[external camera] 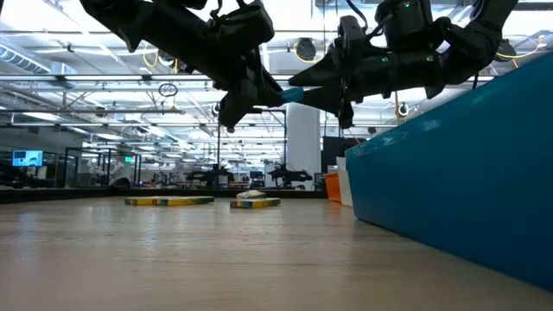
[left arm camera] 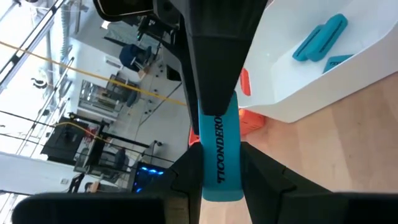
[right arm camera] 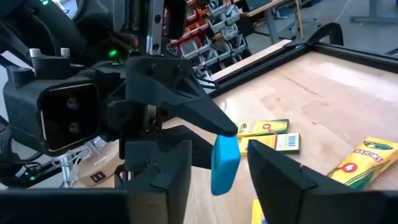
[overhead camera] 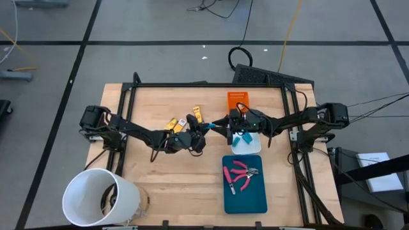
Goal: Pick & Place School Supplies
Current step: Put the blue eraser into the white bin
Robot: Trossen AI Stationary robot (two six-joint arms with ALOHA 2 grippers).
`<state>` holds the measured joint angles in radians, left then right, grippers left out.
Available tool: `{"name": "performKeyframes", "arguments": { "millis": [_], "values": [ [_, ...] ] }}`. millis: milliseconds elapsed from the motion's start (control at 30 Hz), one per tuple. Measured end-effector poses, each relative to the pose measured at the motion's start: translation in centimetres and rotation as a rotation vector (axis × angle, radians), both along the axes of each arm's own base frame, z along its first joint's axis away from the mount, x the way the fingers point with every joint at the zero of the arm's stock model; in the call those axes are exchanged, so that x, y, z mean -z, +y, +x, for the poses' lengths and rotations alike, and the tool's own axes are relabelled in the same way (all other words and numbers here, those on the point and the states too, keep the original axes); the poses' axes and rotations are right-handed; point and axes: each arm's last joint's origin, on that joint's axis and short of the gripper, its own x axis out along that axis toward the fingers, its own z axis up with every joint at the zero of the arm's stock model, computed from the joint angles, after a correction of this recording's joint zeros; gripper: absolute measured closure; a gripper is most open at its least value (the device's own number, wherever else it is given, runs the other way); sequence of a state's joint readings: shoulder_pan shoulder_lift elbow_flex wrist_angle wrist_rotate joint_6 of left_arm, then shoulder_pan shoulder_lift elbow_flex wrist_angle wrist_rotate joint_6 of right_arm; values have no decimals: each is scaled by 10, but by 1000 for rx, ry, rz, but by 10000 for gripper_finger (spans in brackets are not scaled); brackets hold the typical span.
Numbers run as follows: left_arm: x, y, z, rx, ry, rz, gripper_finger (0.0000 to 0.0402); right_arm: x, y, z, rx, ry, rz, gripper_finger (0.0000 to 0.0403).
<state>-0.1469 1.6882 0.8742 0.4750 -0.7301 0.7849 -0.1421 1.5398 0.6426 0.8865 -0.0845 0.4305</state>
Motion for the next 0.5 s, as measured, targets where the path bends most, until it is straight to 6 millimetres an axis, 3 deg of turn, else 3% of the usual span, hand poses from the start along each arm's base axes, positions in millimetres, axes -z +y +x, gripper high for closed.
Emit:
{"name": "performKeyframes", "arguments": {
  "millis": [500],
  "values": [
    [-1, 0, 0, -4, -5, 0, 309, 2, 0, 0, -2, 17, -29, 359]
  ]
}}
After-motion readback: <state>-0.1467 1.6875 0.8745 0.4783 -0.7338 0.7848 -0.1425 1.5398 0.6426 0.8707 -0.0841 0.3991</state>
